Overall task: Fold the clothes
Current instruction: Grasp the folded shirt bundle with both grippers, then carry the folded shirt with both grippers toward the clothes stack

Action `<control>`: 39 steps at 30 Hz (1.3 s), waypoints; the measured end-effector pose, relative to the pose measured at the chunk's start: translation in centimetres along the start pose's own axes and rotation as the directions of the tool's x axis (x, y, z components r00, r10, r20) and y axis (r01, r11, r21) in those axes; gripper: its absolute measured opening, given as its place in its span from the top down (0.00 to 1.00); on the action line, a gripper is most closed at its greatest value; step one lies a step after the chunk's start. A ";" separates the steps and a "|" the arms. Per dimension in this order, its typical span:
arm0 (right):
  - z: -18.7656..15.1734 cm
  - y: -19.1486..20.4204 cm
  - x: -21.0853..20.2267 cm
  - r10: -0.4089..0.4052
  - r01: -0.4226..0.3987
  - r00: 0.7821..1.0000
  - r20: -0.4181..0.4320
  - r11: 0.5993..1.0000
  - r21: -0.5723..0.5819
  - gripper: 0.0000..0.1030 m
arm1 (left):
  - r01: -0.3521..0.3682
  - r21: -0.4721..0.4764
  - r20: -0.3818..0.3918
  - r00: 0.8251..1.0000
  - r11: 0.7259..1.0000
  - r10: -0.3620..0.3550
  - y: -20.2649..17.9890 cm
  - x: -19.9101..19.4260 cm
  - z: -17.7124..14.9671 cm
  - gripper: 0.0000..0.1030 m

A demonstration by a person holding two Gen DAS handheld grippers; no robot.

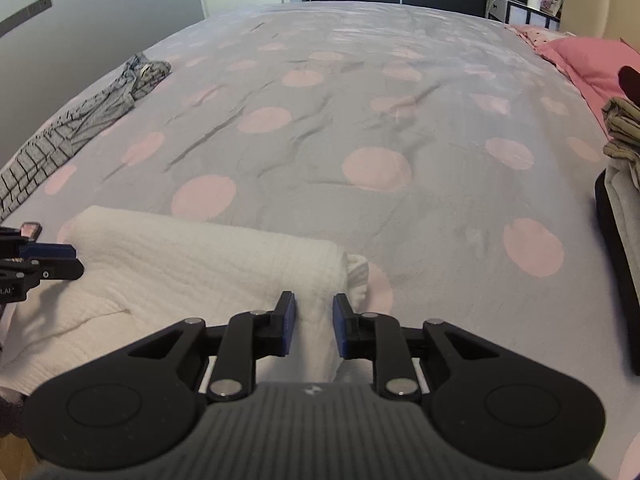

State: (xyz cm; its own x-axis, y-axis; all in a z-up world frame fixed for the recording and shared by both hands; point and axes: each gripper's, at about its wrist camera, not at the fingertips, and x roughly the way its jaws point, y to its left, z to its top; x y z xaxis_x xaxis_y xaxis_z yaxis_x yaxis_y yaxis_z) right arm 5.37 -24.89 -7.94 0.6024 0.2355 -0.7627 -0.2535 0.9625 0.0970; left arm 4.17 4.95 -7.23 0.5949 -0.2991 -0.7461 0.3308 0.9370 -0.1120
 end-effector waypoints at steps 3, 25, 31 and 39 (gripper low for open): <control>-0.3 -1.1 -0.9 0.003 -0.003 1.000 0.005 0.997 0.076 0.41 | -0.013 -0.144 0.047 0.999 0.989 0.019 1.0 -1.4 -0.4 0.45; -4.9 -5.4 2.8 0.247 -0.178 0.965 -0.087 0.864 0.470 0.38 | 0.118 -0.433 -0.032 0.989 0.894 -0.145 3.9 2.7 -3.9 0.39; -4.4 -4.0 3.7 0.292 -0.235 0.953 -0.076 0.877 0.419 0.40 | 0.137 -0.399 -0.025 0.987 0.906 -0.160 2.8 3.4 -3.5 0.51; -4.1 -3.1 4.0 0.344 -0.305 0.938 -0.039 0.874 0.378 0.73 | 0.173 -0.396 -0.014 0.981 0.902 -0.194 2.8 3.6 -3.3 0.73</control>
State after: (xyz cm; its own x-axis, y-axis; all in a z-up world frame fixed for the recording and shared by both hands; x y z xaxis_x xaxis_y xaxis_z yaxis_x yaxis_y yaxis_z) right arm 5.46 -27.46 -13.87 0.4484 0.5470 -0.7069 -0.1189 0.8204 0.5594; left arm 4.85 7.08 -12.39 0.5094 -0.4726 -0.7191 0.1113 0.8648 -0.4896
